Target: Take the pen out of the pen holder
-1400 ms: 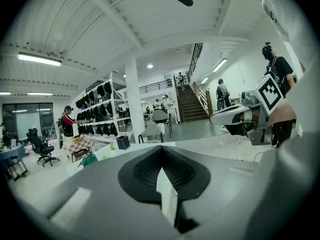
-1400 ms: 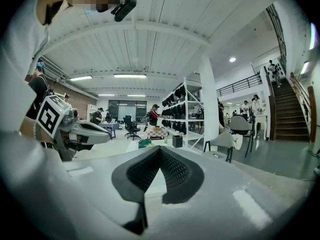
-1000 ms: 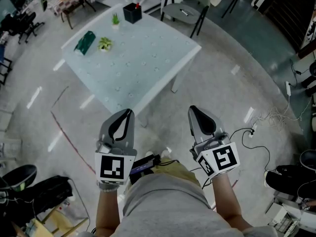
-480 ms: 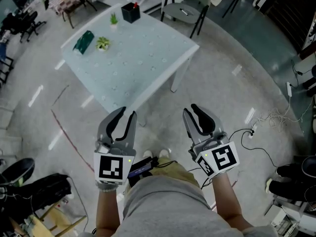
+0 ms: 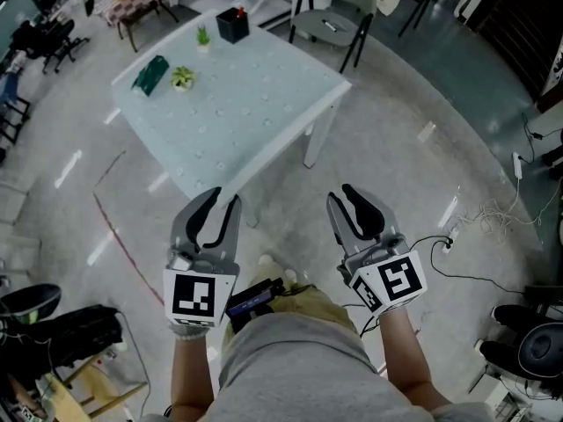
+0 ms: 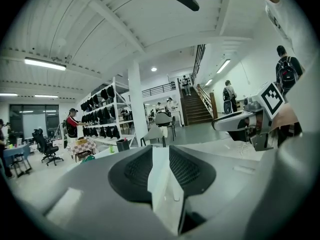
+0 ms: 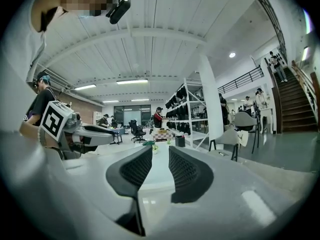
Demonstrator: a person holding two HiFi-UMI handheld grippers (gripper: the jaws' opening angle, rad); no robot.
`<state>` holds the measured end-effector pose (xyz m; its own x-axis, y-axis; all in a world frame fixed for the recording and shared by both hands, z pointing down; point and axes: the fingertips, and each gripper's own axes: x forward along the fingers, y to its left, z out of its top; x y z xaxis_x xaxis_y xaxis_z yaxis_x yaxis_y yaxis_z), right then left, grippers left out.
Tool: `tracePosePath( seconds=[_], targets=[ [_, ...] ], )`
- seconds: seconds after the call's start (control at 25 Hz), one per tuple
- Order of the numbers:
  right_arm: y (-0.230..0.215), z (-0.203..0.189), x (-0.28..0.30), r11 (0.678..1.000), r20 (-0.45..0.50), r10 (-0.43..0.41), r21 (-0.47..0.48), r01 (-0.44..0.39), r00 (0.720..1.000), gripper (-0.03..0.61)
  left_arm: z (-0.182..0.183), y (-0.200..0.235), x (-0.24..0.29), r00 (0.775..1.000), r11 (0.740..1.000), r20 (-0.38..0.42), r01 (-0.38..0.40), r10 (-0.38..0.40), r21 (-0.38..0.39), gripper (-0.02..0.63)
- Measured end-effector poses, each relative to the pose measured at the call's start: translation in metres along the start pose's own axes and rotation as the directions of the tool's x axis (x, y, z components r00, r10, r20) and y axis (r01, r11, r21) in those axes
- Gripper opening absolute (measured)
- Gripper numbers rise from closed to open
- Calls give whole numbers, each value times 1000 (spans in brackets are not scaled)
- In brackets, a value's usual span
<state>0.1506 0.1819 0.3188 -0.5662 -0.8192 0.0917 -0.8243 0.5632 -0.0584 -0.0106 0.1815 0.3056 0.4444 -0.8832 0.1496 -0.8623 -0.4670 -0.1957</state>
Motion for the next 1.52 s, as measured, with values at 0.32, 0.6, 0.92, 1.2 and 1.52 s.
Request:
tracePosePath(
  seconds=[0.32,0.6,0.92,1.2,1.52],
  targets=[
    [-12,-1,9,1000,16,-3,0,3,1000,109,4,6,17,1000,1000,27,-10,10,-12,117],
    [-35,2,34,1000,17,-16,-2,16,1000,115,0,19,52,1000,1000,31,0,1,-23,126],
    [-67,3,80,1000,-3,-25,11,25,1000,118,-1,48,103,1000,1000,24,9,-8,-29,129],
    [-90,8,132,1000,-20,-12,21,12,1000,118,0,84,147,1000,1000,15,-5,6,-29,130],
    [-106,21,192,1000,-32,16,15,-16,999,123,2,129,188,1000,998,13,-27,28,-52,130]
  ],
)
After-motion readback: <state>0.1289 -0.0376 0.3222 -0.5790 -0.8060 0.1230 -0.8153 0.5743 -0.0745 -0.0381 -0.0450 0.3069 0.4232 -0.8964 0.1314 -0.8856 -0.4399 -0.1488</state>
